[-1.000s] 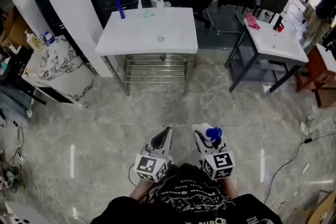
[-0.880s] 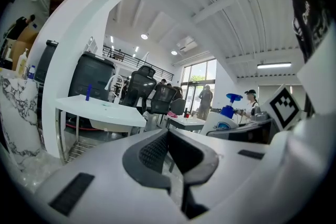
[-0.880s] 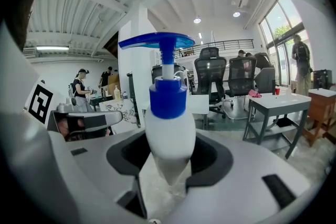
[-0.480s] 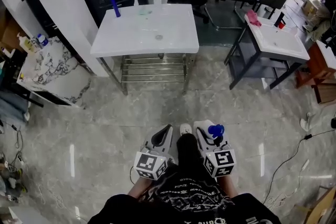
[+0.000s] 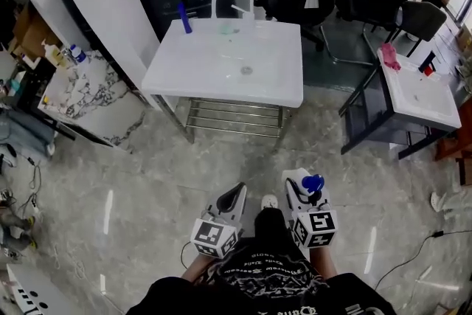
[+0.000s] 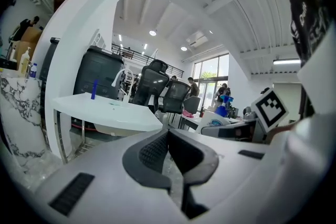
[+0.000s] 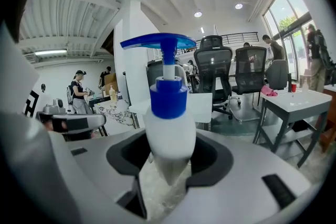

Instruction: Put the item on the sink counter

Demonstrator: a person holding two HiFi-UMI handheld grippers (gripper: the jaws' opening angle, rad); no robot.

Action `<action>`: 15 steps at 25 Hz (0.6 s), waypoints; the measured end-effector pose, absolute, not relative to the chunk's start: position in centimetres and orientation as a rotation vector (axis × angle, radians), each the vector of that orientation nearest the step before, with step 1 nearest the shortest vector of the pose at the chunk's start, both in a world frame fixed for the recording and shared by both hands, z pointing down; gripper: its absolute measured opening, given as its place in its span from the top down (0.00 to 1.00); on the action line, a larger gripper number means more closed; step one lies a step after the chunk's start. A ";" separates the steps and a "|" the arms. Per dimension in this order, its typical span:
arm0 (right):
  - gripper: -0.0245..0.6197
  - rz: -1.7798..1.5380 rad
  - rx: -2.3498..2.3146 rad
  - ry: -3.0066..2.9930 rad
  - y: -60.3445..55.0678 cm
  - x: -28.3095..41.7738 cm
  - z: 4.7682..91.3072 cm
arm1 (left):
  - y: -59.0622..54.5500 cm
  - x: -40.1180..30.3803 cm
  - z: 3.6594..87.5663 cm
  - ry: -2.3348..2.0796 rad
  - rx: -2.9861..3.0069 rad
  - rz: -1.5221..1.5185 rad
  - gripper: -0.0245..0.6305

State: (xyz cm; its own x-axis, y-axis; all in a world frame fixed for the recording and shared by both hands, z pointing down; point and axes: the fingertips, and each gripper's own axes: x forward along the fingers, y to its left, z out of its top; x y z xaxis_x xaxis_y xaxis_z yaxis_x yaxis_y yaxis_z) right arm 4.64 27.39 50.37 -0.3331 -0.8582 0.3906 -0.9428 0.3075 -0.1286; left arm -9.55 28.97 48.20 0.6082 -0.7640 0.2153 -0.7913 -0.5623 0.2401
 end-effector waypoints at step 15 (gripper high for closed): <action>0.65 0.438 1.498 -2.406 12.3 10.8 50.1 | 15.0 -2.3 48.3 -1.358 2.462 0.097 0.95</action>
State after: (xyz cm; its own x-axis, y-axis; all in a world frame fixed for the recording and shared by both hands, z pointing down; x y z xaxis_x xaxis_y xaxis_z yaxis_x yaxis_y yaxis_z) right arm 10.77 12.29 50.12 -0.4269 -0.8189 0.3835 -0.9015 0.4184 -0.1101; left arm -2.25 14.96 48.26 0.5439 -0.8113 0.2143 -0.8335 -0.4928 0.2499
